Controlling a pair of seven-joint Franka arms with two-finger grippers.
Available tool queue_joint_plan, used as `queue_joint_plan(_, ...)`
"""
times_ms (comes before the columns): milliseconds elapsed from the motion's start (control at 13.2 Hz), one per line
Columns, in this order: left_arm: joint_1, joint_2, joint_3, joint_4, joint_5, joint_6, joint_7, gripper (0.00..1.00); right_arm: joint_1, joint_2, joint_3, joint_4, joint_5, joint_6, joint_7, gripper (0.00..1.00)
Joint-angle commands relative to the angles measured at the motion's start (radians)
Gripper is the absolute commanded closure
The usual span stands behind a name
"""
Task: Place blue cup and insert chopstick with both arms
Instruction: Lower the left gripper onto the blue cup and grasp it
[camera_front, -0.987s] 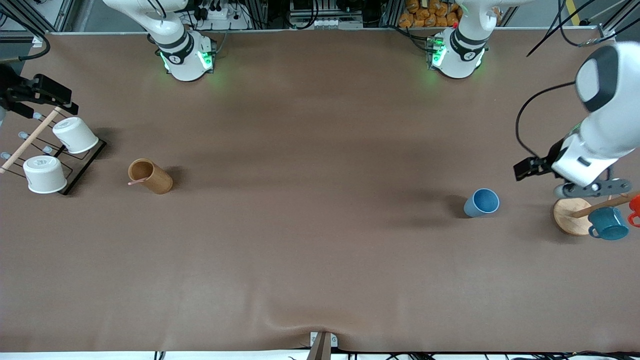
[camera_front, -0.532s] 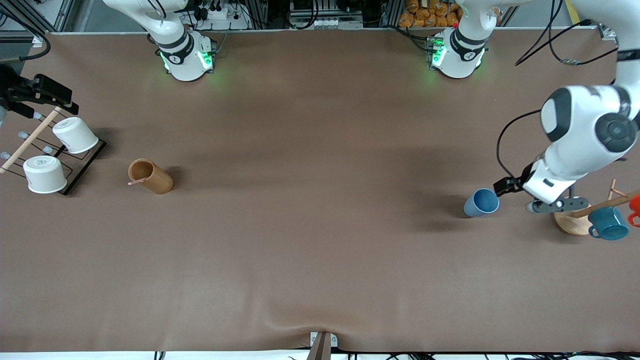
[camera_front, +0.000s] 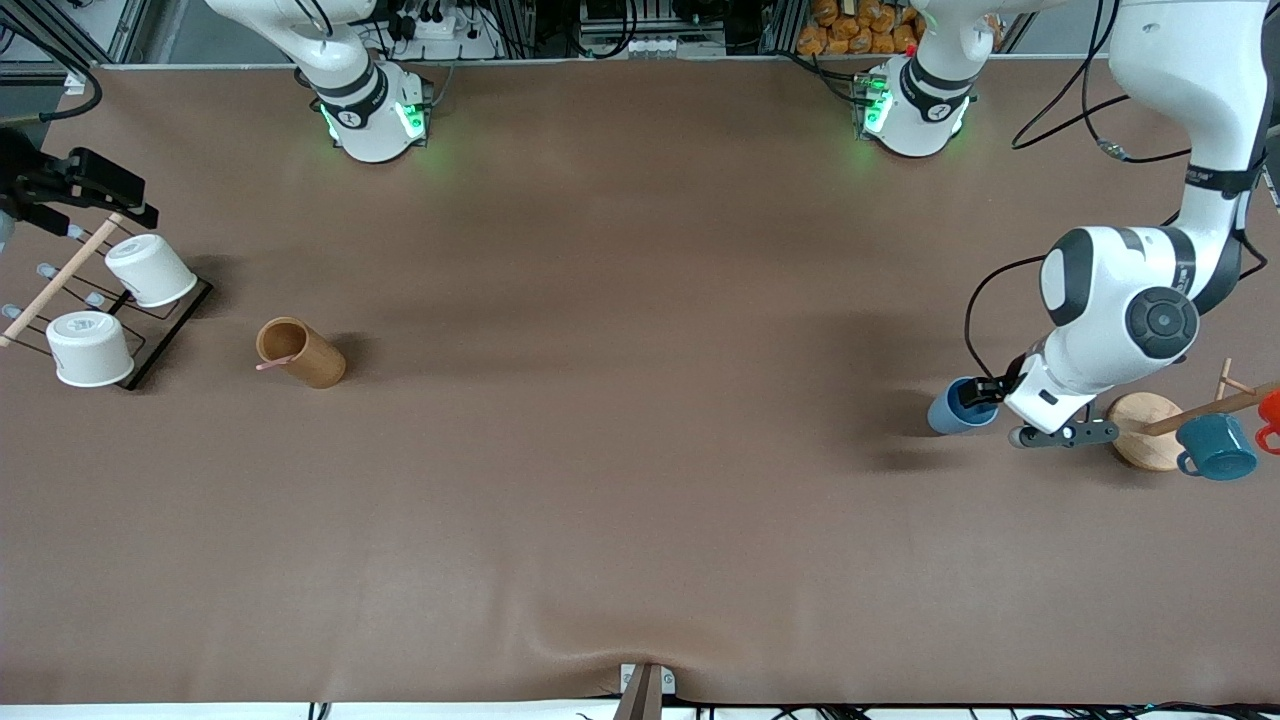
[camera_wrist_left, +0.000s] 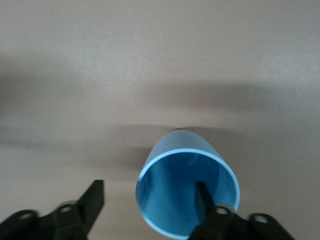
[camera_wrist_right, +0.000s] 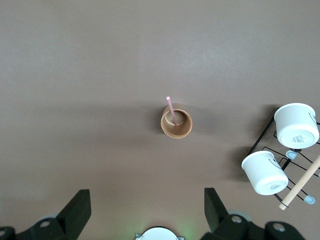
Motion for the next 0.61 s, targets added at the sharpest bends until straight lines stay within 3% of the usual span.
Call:
queue_joint_plan(0,0.004,0.018,-0.001,0.007,-0.015,0.019,0.022,0.76,0.006,-0.001,-0.002,0.003,-0.012,-0.005,0.002,0.00)
queue_joint_plan(76,0.003,0.027,-0.003,0.009,-0.015,0.018,0.024,0.92,0.006,0.006,-0.002,0.003,-0.009,-0.002,0.002,0.00)
queue_joint_plan(152,0.000,0.029,-0.003,0.012,-0.015,0.018,0.025,1.00,0.008,0.017,-0.002,0.003,-0.009,0.001,0.000,0.00)
queue_joint_plan(380,-0.006,0.006,-0.030,0.027,-0.015,-0.017,0.071,1.00,0.011,0.081,-0.002,0.004,-0.010,0.004,0.000,0.00)
queue_joint_plan(532,-0.016,0.004,-0.143,0.119,-0.015,-0.155,0.048,1.00,0.011,0.152,-0.002,0.007,-0.010,0.013,-0.001,0.00)
